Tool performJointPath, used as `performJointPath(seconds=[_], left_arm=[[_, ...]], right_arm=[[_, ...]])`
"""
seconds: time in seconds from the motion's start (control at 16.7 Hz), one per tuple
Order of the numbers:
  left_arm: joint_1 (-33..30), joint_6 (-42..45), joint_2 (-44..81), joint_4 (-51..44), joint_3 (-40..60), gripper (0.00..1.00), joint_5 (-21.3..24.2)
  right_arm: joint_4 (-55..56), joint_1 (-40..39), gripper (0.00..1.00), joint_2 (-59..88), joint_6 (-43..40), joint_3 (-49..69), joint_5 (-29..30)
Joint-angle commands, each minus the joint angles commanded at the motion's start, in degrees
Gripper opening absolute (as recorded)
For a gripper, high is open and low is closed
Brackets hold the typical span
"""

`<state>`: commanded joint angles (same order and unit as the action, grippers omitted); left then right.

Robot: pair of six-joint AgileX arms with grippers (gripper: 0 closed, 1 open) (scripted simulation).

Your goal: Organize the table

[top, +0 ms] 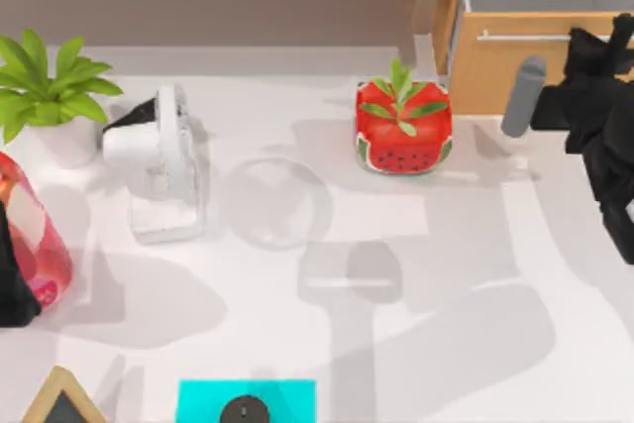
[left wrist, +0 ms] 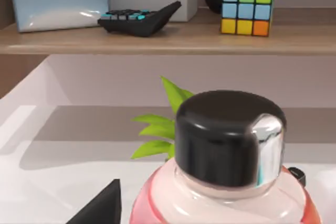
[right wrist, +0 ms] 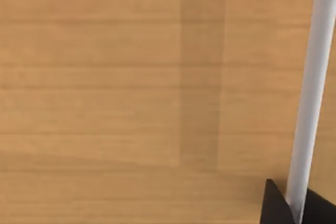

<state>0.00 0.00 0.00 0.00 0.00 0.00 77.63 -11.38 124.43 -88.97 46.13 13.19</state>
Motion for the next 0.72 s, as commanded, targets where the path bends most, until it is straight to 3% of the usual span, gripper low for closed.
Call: performJointPath(seconds=[0.42,0.72], left_arm=[[0.00,0.00,0.00,0.00,0.00,1.00,0.00],[0.00,0.00,0.00,0.00,0.00,1.00,0.00]], right_arm=[[-0.72,0.11,0.00,0.35,0.21,1.33,-0.06],[-5.02,0.92,0.00,3.85,0.23,9.74,-1.13]])
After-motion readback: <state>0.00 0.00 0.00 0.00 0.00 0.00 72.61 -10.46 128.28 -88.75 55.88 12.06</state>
